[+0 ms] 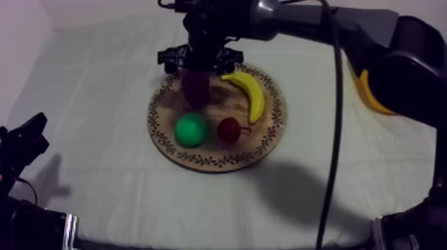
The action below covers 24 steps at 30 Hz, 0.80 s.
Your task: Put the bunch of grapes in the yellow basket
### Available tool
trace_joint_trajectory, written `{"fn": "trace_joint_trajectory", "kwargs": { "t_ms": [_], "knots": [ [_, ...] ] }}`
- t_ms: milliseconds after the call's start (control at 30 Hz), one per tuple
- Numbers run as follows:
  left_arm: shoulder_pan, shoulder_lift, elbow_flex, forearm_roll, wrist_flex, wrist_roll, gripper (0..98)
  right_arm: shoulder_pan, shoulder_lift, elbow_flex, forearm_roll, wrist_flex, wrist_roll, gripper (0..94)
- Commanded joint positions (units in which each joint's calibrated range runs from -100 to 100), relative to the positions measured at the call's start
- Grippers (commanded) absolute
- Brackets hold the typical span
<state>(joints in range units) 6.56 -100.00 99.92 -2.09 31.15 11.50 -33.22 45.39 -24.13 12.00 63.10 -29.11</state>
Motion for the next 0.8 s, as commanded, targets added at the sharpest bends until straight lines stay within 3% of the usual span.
{"fn": "trace_joint_trajectory", "kwargs": {
  "t_ms": [0, 367, 600, 767],
  "knots": [
    [-0.01, 0.0, -0.04, 0.01, -0.03, 0.0, 0.1, 0.06, 1.67, -0.52, -0.18, -0.89, 0.03, 64.5],
    [-0.01, 0.0, -0.04, 0.01, -0.03, 0.0, 0.1, 0.68, 9.63, -5.37, -0.16, -4.61, 0.6, 61.0],
    [-0.01, 0.0, -0.04, 0.01, -0.03, 0.0, 0.1, 0.8, 11.1, -6.48, 0.53, -5.62, 1.02, 37.6],
    [-0.01, 0.0, -0.04, 0.01, -0.03, 0.0, 0.1, 0.89, 9.1, -4.8, 1.3, -5.85, 1.09, 32.4]
  ]
}}
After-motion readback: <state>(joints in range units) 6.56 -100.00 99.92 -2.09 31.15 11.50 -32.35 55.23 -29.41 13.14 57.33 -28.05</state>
